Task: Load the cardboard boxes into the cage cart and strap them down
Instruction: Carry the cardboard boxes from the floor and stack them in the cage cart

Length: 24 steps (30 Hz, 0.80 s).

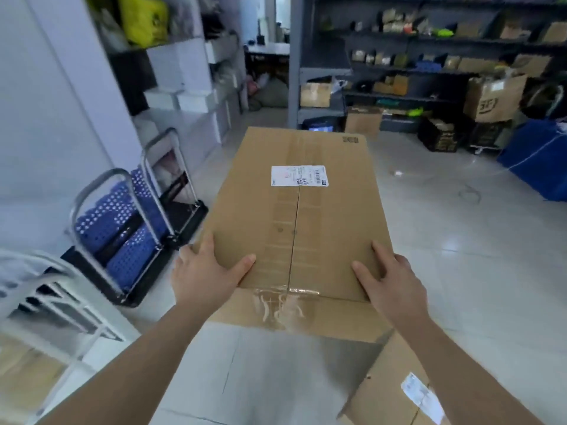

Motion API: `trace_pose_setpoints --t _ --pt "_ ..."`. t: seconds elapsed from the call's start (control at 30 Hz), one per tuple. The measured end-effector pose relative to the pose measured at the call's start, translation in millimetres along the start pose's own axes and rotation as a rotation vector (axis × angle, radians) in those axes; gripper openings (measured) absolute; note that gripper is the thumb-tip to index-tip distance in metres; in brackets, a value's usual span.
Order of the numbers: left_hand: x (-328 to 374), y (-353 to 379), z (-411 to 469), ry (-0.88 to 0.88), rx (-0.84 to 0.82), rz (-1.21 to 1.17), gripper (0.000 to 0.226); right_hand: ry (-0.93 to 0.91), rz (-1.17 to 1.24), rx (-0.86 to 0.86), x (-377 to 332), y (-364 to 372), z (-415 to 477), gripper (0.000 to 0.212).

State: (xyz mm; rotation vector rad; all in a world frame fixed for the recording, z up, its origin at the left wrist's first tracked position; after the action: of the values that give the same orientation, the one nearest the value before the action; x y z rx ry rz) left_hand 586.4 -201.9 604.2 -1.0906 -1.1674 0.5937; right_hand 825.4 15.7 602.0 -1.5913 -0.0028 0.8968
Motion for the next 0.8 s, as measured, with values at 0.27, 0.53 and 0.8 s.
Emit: trace_pose_setpoints --t 0.27,0.53,0.8 --pt "-146.6 -93.6 -60.9 -0.364 0.195 -0.066 0.099 -0.394 0.024 -0.185 -146.0 54.7 -25.2 0.062" --pt "-272.2 -184.4 -118.0 -0.615 0.36 -0.062 0.096 -0.656 0.06 -0.318 -298.0 112.5 -86.8 0.064" --pt "-406.1 -266.1 -143.7 -0.812 0.489 -0.039 0.094 -0.866 0.109 -0.42 -455.1 186.2 -161.1 0.066"
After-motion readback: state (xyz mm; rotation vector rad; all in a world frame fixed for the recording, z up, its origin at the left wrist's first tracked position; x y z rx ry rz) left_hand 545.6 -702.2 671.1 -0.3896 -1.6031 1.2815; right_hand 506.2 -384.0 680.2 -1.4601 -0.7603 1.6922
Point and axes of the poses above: each hand's wrist, its own z-axis towards the middle knuckle, its own y-axis out of the palm, x = y × z, the point moved 6 cm from there along z, towards the middle knuckle, and after that the axes turned 3 degrees about -y, right-handed, at the moved point
